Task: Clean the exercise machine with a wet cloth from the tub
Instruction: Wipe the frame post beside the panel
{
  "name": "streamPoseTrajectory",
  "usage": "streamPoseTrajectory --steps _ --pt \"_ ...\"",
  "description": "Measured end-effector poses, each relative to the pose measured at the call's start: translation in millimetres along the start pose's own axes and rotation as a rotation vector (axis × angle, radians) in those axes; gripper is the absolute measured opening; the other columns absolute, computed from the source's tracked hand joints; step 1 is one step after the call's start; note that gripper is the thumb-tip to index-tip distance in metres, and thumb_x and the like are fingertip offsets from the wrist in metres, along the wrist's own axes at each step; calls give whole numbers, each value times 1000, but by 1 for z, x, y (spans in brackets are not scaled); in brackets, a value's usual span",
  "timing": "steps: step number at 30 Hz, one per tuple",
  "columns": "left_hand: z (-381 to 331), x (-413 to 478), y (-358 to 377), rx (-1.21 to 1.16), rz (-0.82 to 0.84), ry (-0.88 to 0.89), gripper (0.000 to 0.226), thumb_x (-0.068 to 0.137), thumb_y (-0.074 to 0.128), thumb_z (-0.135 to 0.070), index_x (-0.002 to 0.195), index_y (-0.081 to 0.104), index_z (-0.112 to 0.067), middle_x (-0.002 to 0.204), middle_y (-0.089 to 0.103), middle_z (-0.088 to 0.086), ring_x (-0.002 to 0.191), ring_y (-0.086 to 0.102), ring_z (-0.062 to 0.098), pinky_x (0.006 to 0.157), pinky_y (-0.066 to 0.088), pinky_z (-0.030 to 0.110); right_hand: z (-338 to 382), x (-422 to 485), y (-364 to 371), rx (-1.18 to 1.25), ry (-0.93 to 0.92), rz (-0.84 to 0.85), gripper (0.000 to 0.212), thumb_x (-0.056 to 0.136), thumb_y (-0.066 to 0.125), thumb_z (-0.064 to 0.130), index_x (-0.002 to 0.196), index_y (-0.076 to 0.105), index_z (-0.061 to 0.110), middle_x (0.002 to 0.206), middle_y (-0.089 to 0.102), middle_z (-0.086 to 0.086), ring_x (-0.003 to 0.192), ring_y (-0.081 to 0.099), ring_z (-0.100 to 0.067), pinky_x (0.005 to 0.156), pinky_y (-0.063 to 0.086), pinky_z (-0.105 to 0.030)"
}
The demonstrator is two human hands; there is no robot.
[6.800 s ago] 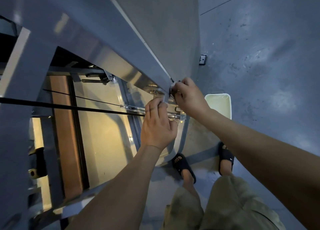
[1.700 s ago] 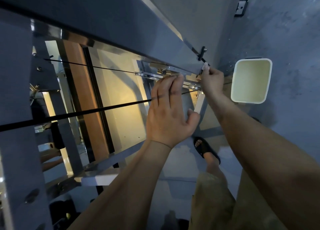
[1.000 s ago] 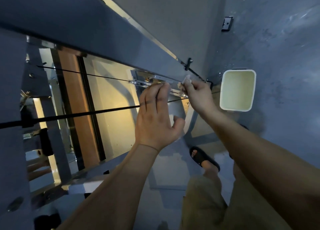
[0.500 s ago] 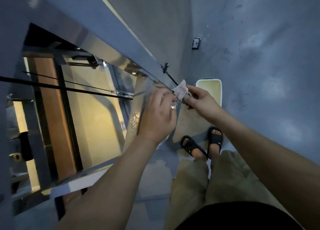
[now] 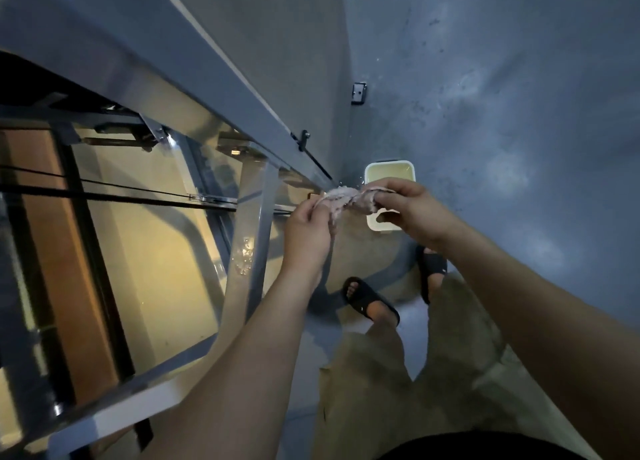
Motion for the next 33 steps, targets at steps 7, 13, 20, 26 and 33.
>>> streamPoseTrajectory --steps 7,13,20,26,33 --pt "23 39 39 -517 26 -220 25 105 48 -16 118 67 -5 119 74 10 116 69 21 101 55 36 -37 49 -19 -12 58 -149 25 98 63 10 103 73 33 92 71 16 86 62 -11 78 52 -26" --pt "49 92 63 -475 -65 -104 30 97 54 -12 110 61 14 118 67 29 117 66 35 104 53 43 -55 85 -32 -58 -30 -245 51 79 51 23 130 54 29 132 48 6 100 57 3 75 47 -9" --pt "84 129 77 -273 -63 -157 31 90 54 -22 94 66 5 89 65 15 89 62 25 86 48 39 -107 115 -22 -206 -115 -31 19 95 71 37 114 68 37 121 59 13 118 57 -6 104 49 -38" --pt "96 132 75 14 -118 -171 14 94 61 -31 104 65 -22 106 70 -6 100 65 11 92 50 32 -123 133 -16 -163 -73 -80 4 98 67 34 97 67 30 122 57 9 106 59 2 89 50 -23" --pt "82 147 65 93 -25 39 17 100 61 -15 101 73 -27 91 75 -11 84 68 0 70 49 15 -118 147 -20 -26 -37 -1 19 97 64 34 113 60 26 102 71 -4 94 69 -25 92 56 -58"
Point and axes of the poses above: each hand's wrist, its own x-axis towards the middle knuckle, its own y-axis out of the palm, z = x × y, the point moved 1 cm from there along x, towards the middle knuckle
